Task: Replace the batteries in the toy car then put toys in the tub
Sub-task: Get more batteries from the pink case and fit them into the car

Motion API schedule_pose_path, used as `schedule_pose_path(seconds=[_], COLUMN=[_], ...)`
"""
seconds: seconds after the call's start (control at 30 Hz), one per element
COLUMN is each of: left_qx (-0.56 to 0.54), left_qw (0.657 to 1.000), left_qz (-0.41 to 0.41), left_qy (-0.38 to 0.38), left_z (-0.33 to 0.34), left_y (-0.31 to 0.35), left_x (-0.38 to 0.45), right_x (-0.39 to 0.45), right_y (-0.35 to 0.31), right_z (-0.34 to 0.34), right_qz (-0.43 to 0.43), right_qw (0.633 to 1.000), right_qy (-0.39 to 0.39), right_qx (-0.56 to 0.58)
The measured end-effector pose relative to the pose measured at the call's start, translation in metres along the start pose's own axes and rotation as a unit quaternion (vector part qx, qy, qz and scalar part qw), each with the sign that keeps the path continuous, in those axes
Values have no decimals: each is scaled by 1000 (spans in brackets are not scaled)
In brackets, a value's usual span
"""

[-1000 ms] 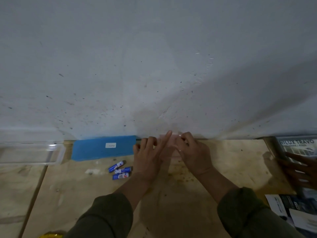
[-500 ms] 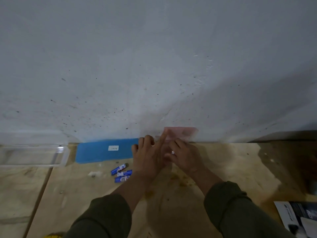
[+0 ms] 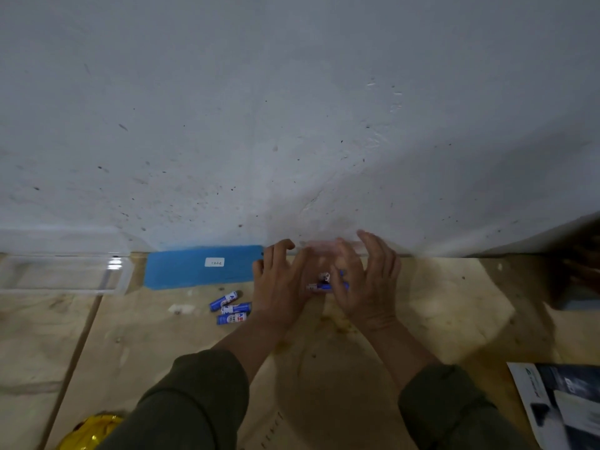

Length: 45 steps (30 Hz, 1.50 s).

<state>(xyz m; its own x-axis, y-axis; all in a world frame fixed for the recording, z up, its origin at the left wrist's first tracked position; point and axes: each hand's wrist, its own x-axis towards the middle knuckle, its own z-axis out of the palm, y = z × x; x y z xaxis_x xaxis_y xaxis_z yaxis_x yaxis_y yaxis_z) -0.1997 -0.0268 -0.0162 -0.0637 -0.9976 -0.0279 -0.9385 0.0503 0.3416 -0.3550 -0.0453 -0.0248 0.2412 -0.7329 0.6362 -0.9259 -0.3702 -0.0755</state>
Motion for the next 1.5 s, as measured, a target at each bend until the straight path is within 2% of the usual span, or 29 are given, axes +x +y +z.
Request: schedule_pose_path(seconds=[0.2,0.3,0.37,0.53,0.67,0.73,0.83,0.9,0.97,1.1,1.2,1.37,1.5], left_qx=[9,15,25,55,6,-14,-22,18,42,47,4,-7,-17], left_qw=[995,995,991,983,989,994,998,1000,998,987,987,986,985], left_qz=[78,101,98,102,90,79,49,16,-32,-135,-154,-166,-171], left_qy=[58,-21,-82,-142,-117,-79,-35,-11,-18,-70,-46,-25,-20], left_z=[-4,-3,3,-3,-16,-20,-32,-40,-50,-52,-48,-42,-39], left_y=[-3,1,-2,1,-7,-27,-74,-108,-135,-168,-170,-170,-172], left_x=[-8,-15,-17,-26,-36,-44,-64,-81,-97,-120,-122,-122,-124], right_x=[-35,-50,-53,-53,-39,-38,-25,-12,-9,-4,-7,-15,-21], right_y=[-1,-2,-5,-12,-19,-33,-75,-111,-133,-155,-155,-158,-160], right_z=[-9,-9,-8,-6,-9,-9,-12,-16,-9,11,23,28,29], right_qz=[57,69,80,98,90,45,-36,-104,-164,-207,-220,-184,-190], right_qw=[972,949,940,923,924,930,931,901,862,869,844,863,896], right_qy=[-223,-309,-330,-367,-366,-360,-362,-414,-472,-446,-488,-468,-399], right_qx=[45,-9,-36,-62,-67,-59,14,72,84,57,44,53,46])
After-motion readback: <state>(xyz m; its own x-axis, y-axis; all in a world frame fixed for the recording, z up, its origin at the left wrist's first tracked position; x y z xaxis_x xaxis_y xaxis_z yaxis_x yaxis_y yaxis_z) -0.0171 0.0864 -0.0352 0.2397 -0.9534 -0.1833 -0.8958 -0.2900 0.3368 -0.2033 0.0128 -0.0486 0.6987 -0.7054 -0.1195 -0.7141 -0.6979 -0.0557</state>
